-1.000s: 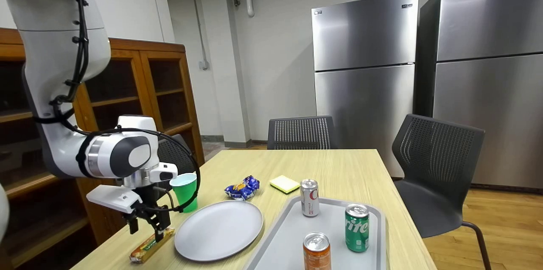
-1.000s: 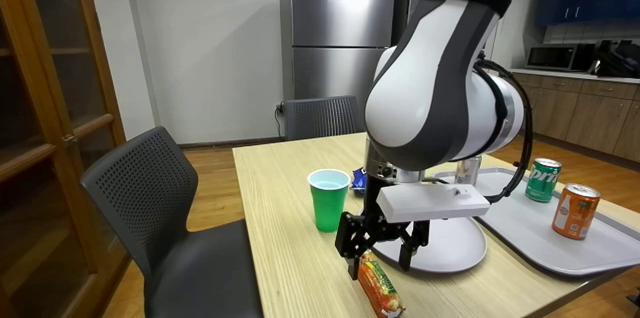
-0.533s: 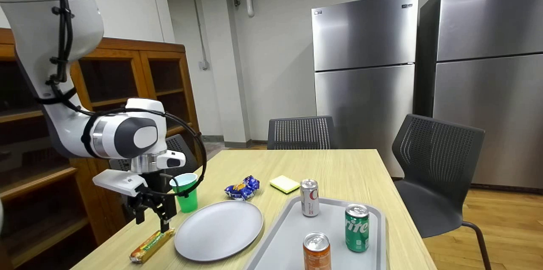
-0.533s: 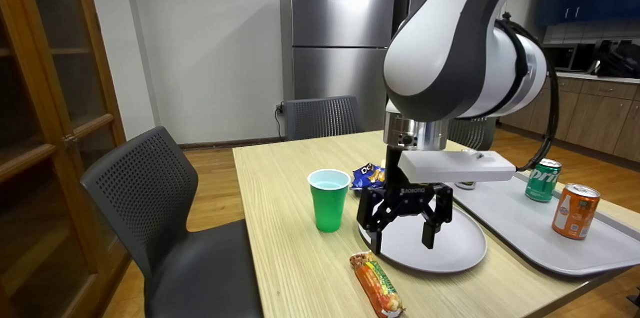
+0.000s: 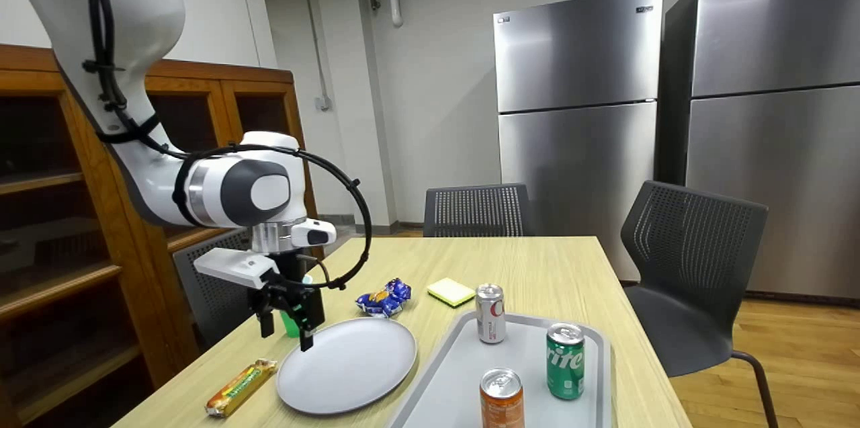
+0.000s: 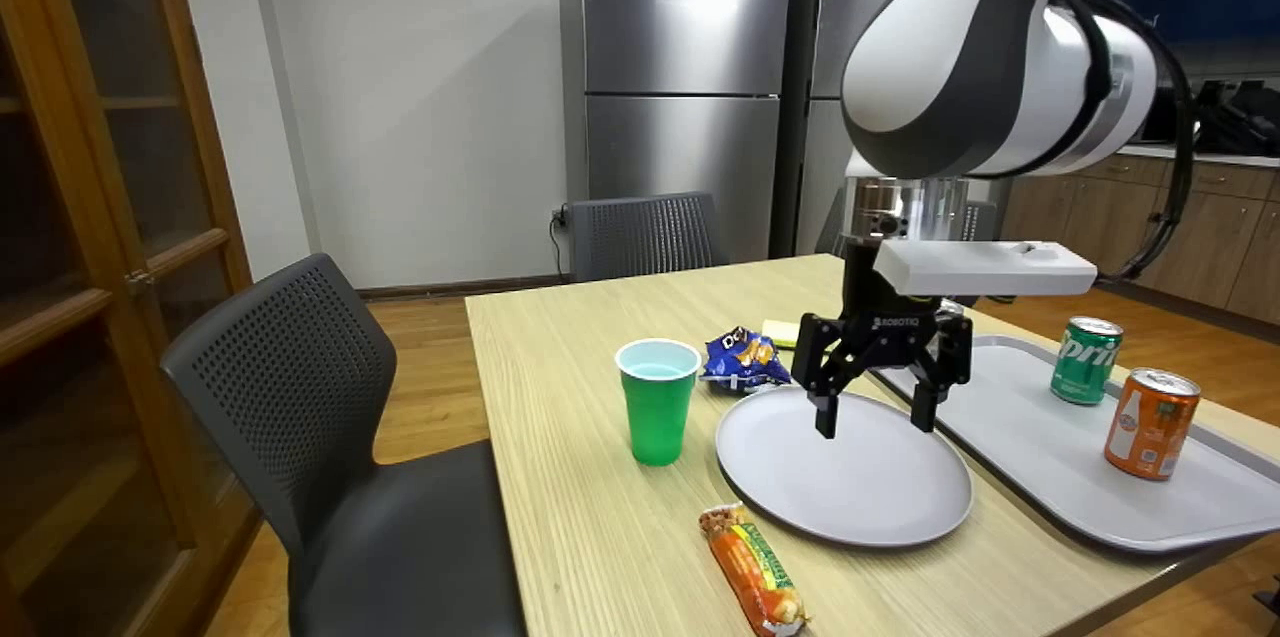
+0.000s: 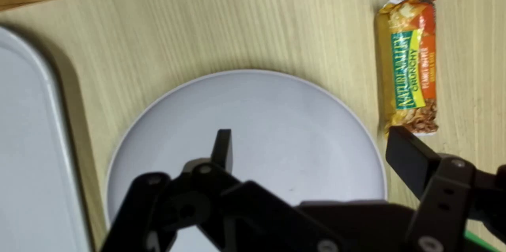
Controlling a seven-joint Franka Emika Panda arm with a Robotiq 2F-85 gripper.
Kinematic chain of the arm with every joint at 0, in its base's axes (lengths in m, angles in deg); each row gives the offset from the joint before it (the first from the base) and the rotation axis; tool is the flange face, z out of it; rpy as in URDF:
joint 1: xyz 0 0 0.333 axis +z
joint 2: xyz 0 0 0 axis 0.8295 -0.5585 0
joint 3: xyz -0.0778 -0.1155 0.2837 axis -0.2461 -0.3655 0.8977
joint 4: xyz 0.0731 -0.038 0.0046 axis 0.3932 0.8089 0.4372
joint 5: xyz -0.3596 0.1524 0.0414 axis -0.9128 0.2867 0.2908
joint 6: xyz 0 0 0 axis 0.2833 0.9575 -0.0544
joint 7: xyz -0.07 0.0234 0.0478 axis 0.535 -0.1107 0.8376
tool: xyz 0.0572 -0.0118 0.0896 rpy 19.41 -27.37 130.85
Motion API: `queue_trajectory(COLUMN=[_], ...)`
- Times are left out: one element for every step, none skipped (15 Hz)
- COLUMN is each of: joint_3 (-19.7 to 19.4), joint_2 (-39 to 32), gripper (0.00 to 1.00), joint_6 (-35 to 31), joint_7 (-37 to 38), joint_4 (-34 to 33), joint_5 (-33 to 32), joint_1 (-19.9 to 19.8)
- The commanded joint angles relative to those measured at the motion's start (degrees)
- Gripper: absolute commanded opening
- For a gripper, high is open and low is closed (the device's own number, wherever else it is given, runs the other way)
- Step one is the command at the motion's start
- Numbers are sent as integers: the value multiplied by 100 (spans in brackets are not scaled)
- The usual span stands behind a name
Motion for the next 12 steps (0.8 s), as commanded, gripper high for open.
queue_trajectory(joint_3=[-315, -404, -495, -564, -623, -528, -577, -602, -607, -606, -605, -605], joint_2=[134, 108, 63, 27, -15, 12, 4, -3, -7, -9, -9, -9], gripper=[100, 100, 100, 100, 100, 100, 100, 100, 100, 100, 100, 100], joint_6=[162, 151, 111, 105, 116, 12, 12, 12, 12, 12, 12, 12], joint_7=[-29, -29, 12, 67, 78, 4, 5, 5, 5, 5, 5, 5], joint_4=[-97, -142, -194, -247, -310, -165, -197, -218, -228, -230, -230, -230], joint_5=[-562, -673, -788, -856, -858, -710, -727, -735, -735, -735, -735, -736], joint_1=[-255, -318, -377, -421, -471, -417, -458, -484, -491, -490, -490, -490])
